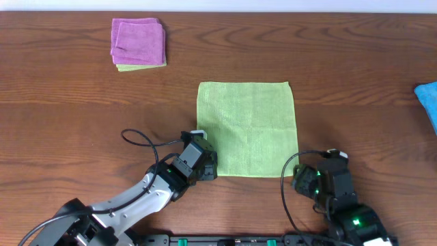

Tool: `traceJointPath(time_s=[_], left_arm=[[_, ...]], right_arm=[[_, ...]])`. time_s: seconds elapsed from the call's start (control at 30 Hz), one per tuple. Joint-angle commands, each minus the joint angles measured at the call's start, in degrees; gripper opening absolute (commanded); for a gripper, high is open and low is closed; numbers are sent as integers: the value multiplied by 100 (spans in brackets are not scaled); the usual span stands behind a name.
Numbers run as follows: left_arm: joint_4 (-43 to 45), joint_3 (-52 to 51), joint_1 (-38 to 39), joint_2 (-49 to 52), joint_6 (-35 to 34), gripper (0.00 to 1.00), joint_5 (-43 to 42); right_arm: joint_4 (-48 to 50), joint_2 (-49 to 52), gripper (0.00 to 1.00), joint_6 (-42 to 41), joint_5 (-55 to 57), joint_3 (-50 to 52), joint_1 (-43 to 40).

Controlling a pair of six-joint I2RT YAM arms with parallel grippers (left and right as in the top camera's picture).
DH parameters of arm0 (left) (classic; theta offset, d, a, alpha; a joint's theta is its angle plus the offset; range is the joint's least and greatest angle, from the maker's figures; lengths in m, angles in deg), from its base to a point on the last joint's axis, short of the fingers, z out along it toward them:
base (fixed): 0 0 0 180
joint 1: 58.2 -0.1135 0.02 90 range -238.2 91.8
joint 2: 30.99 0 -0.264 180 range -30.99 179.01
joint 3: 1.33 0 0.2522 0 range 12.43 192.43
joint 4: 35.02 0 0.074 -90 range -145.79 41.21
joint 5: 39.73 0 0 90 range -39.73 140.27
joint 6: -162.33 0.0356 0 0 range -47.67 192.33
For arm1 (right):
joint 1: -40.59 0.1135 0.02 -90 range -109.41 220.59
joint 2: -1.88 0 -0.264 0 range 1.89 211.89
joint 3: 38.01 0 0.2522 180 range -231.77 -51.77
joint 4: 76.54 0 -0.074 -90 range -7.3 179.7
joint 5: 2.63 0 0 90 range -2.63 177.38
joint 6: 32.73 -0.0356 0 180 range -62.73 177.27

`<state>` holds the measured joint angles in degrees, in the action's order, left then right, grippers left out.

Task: Fold the cloth
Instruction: 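Move both grippers to the green cloth's bottom corners and pinch them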

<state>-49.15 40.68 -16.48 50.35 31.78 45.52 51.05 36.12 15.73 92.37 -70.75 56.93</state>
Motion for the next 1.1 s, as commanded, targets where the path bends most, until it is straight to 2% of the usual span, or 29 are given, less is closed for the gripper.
traceJointPath(time_s=[0.0, 0.1, 0.3, 0.6, 0.7, 0.77, 0.87, 0.9, 1.0, 1.07], left_arm=[[-107, -35, -11, 127, -83, 54, -120], [-107, -35, -11, 127, -83, 54, -105], [-105, -35, -11, 127, -83, 54, -105], [-105, -35, -11, 127, -83, 54, -103], [-103, -35, -11, 127, -85, 53, -105], [-105, -35, -11, 127, -94, 49, -105], [-105, -35, -11, 127, -260, 30, -107], [-105, -35, -11, 127, -319, 27, -107], [-105, -35, -11, 127, -448, 19, -107], [-103, -35, -11, 127, -492, 18, -107]], right_arm=[[282, 138, 62, -474, 9, 299, -31], [566, 393, 60, -730, -92, 492, -31], [1156, 883, 57, -734, -94, 531, -31], [2328, 2155, 50, -1010, -417, 560, -31], [2363, 2387, 42, -1073, -422, 557, -31], [2376, 2428, 33, -1073, -442, 557, -31], [2378, 2426, 21, -1073, -487, 557, -31], [2376, 2426, 18, -1073, -487, 557, -31], [2374, 2426, 13, -1071, -487, 557, -31], [2374, 2426, 11, -1071, -490, 557, -31]])
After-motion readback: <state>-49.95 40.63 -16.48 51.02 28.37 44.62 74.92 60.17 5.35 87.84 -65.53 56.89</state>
